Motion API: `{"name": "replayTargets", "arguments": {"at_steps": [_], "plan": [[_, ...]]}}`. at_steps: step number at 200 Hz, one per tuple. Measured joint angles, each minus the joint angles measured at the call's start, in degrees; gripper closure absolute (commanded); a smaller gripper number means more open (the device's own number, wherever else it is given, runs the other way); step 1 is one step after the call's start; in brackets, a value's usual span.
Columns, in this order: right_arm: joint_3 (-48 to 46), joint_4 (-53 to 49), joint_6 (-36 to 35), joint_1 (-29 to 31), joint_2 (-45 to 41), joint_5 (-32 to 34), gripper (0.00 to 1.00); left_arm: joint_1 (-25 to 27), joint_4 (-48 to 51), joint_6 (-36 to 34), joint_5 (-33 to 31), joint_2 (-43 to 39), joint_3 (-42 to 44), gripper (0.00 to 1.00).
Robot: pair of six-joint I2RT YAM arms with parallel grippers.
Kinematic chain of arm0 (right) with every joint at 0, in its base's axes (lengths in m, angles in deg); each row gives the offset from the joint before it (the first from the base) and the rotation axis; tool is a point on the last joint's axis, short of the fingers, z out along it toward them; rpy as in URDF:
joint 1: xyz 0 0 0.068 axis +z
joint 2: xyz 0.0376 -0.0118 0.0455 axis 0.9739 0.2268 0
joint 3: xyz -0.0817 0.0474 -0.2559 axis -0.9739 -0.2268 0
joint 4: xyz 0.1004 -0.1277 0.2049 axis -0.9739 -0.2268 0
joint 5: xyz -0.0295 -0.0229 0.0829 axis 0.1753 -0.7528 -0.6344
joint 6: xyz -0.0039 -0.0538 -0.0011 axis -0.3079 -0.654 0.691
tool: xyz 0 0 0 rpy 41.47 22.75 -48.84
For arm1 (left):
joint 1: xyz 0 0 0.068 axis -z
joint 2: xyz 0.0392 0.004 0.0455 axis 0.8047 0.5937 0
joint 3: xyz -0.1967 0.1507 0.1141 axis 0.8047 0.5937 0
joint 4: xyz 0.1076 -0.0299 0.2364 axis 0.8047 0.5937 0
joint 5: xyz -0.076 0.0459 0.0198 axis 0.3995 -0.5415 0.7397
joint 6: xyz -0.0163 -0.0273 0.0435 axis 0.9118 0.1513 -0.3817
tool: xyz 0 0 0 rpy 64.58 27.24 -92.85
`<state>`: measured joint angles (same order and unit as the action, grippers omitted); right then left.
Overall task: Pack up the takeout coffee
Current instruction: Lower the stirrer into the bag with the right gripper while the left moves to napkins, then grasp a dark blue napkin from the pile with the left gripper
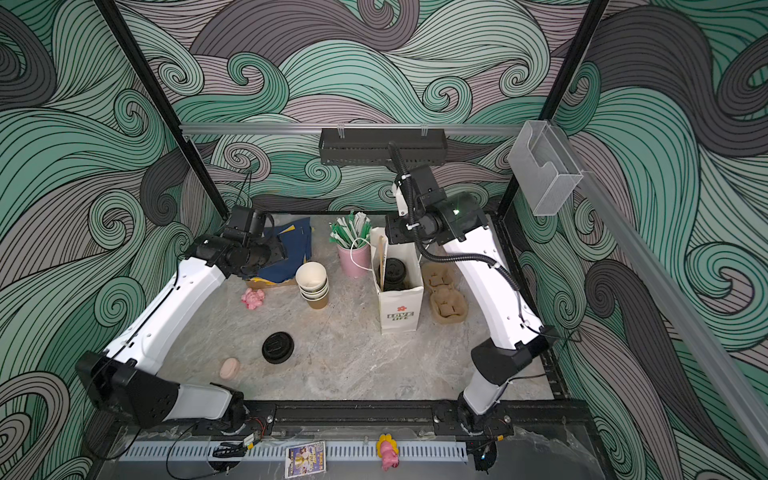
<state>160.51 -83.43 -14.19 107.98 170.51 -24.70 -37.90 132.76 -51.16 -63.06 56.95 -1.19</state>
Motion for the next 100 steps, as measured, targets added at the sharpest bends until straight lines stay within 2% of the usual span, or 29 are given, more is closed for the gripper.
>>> {"name": "replayTargets", "arguments": {"at_steps": [32, 64, 100], "plan": [[-5.5, 3.2, -0.4, 0.0, -6.1, 1.2, 0.52, -0.7, 4.1, -6.7, 0.9, 12.2, -5.2, 0.46], [-8.2, 4.4, -0.4, 0.0, -7.1, 1.6, 0.53, -0.7, 9.4, -10.5, -0.1, 23.3, -13.7, 0.49], [-9.8, 5.1, 0.0, 0.0, -6.9, 1.8, 0.53, -2.5, 10.6, -11.6, 0.2, 26.3, -14.8, 0.47]]}}
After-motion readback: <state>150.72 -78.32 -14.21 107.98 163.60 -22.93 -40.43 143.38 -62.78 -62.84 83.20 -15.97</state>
